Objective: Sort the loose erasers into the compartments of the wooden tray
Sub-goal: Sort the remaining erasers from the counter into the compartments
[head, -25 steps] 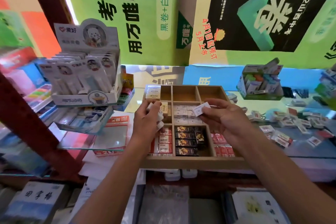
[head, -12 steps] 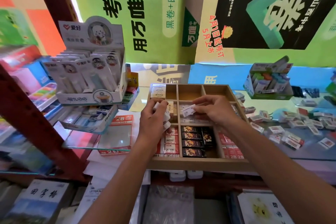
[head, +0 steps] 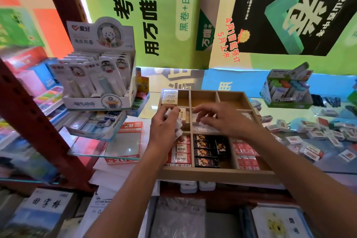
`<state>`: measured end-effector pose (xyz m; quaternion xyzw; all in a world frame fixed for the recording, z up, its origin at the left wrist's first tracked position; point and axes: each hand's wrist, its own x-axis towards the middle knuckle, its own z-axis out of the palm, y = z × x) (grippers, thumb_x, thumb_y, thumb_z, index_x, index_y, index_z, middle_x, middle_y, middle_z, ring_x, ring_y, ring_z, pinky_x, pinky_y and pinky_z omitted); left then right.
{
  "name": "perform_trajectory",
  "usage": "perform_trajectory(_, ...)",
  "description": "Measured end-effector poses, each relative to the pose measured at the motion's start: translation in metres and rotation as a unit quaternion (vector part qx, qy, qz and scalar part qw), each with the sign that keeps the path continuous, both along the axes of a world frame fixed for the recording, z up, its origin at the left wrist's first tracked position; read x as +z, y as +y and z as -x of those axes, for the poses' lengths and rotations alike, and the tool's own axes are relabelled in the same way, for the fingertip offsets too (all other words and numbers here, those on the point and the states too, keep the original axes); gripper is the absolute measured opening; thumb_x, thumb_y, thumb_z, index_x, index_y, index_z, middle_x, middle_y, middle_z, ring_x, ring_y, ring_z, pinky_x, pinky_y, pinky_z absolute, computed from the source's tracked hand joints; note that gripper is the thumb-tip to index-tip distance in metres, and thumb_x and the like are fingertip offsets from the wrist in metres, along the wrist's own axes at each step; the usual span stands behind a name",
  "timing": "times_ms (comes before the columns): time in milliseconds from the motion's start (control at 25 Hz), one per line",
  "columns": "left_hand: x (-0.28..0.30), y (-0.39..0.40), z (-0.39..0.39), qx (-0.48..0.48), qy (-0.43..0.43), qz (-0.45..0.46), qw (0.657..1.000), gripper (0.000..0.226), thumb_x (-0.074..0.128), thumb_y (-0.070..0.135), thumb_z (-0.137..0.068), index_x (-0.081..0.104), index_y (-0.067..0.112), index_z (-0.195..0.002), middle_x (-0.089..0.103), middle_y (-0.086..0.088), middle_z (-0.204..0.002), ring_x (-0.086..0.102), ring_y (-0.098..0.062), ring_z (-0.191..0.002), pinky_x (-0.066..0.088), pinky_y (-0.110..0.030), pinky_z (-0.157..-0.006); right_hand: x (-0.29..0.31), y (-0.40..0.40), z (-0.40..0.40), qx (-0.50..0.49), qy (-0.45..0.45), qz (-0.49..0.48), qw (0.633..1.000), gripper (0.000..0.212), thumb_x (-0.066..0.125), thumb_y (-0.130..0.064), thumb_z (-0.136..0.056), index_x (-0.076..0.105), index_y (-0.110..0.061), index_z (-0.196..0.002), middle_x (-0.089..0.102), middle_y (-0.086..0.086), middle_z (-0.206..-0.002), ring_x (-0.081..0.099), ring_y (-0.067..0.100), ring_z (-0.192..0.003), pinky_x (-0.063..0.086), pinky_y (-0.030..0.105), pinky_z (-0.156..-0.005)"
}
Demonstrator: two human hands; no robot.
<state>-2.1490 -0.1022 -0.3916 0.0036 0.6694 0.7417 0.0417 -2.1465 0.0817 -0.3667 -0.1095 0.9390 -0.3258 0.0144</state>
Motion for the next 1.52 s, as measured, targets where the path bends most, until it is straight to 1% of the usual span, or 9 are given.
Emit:
perform_trajectory(120, -0.002, 0.000, 0.000, 0.004, -0.003, 0.003, 1.000, 0.015, 0.053, 0.033, -0.100, 0.064, 0.025, -0.108, 0.070, -0.008, -0.098, 0.071, -0.022, -0.084, 0.060, -0.040, -0.067, -0.010, -0.004, 0.005, 0.032, 0.029, -0.095, 0.995, 0.037, 0.070, -0.020, -0.090, 0.060, -0.030, -0.124, 0.056, -0.017, -0.116, 0.056, 0.004, -0.101, 0.043, 0.023, -0.081)
perform_trajectory(320, -0.002, 0.000, 0.001, -0.003, -0.010, 0.001, 1.000, 0.015, 0.053, 0.034, -0.100, 0.063, 0.025, -0.107, 0.070, -0.008, -0.101, 0.071, -0.026, -0.090, 0.061, -0.039, -0.066, -0.013, 0.015, 0.004, -0.044, 0.113, -0.220, 0.968, 0.012, 0.070, -0.040, -0.087, 0.061, -0.032, -0.088, 0.055, -0.013, -0.095, 0.052, 0.014, -0.097, 0.038, 0.031, -0.076)
perform_trajectory(600, -0.001, 0.001, 0.000, -0.002, -0.010, 0.005, 1.000, 0.014, 0.053, 0.035, -0.100, 0.063, 0.027, -0.106, 0.070, -0.010, -0.100, 0.071, -0.027, -0.088, 0.058, -0.034, -0.059, 0.008, 0.035, -0.001, 0.032, -0.029, -0.234, 0.971, 0.026, 0.066, -0.037, -0.092, 0.068, -0.037, -0.118, 0.053, -0.013, -0.097, 0.048, 0.007, -0.091, 0.045, 0.034, -0.084)
perform_trajectory(920, 0.001, 0.001, -0.001, 0.005, -0.013, 0.001, 1.000, 0.016, 0.051, 0.034, -0.101, 0.063, 0.026, -0.108, 0.070, -0.009, -0.099, 0.071, -0.021, -0.081, 0.055, -0.028, -0.052, -0.016, 0.005, 0.005, -0.058, 0.081, -0.256, 0.961, 0.020, 0.064, -0.025, -0.092, 0.068, -0.030, -0.111, 0.071, -0.004, -0.103, 0.058, 0.014, -0.095, 0.044, 0.029, -0.083)
perform_trajectory(1000, 0.001, 0.001, -0.001, 0.009, -0.015, 0.002, 1.000, 0.018, 0.049, 0.035, -0.102, 0.062, 0.025, -0.111, 0.068, -0.011, -0.101, 0.069, -0.021, -0.078, 0.051, -0.024, -0.047, -0.014, 0.007, -0.001, -0.101, 0.100, -0.181, 0.973, 0.016, 0.064, -0.024, -0.092, 0.067, -0.027, -0.107, 0.071, -0.004, -0.098, 0.060, 0.011, -0.087, 0.050, 0.030, -0.080)
perform_trajectory(1080, 0.002, 0.001, -0.001, 0.016, -0.019, 0.004, 1.000, 0.023, 0.046, 0.037, -0.103, 0.061, 0.024, -0.115, 0.067, -0.013, -0.102, 0.066, -0.020, -0.075, 0.049, -0.022, -0.045, -0.007, -0.003, -0.013, -0.107, 0.100, 0.004, 0.989, 0.008, 0.067, -0.024, -0.091, 0.067, -0.024, -0.099, 0.069, -0.008, -0.087, 0.060, 0.002, -0.074, 0.050, 0.023, -0.068)
perform_trajectory(1240, 0.002, 0.001, 0.003, 0.041, -0.010, 0.041, 0.998, 0.027, 0.043, 0.037, -0.103, 0.061, 0.023, -0.116, 0.067, -0.006, -0.104, 0.067, -0.018, -0.088, 0.052, -0.020, -0.052, -0.003, -0.047, -0.037, -0.028, -0.002, 0.165, 0.986, 0.029, 0.079, -0.038, -0.080, 0.064, -0.025, -0.101, 0.070, -0.008, -0.090, 0.059, -0.006, -0.068, 0.047, 0.013, -0.059)
perform_trajectory(1360, 0.003, 0.000, 0.004, 0.044, -0.014, 0.048, 0.998, 0.029, 0.042, 0.039, -0.104, 0.061, 0.023, -0.118, 0.067, -0.002, -0.103, 0.067, -0.017, -0.091, 0.055, -0.021, -0.057, -0.013, -0.062, -0.039, -0.088, 0.012, 0.256, 0.962, 0.030, 0.083, -0.028, -0.078, 0.062, -0.022, -0.099, 0.073, -0.006, -0.092, 0.063, -0.005, -0.071, 0.050, 0.013, -0.063)
perform_trajectory(1520, 0.003, 0.000, 0.003, 0.040, -0.020, 0.065, 0.997, 0.023, 0.042, 0.042, -0.103, 0.061, 0.029, -0.109, 0.067, -0.004, -0.099, 0.068, -0.017, -0.085, 0.059, -0.032, -0.067, -0.008, -0.054, -0.039, -0.131, -0.090, 0.403, 0.902, 0.034, 0.079, -0.006, -0.079, 0.062, -0.017, -0.106, 0.074, 0.001, -0.098, 0.072, 0.016, -0.090, 0.061, 0.034, -0.075)
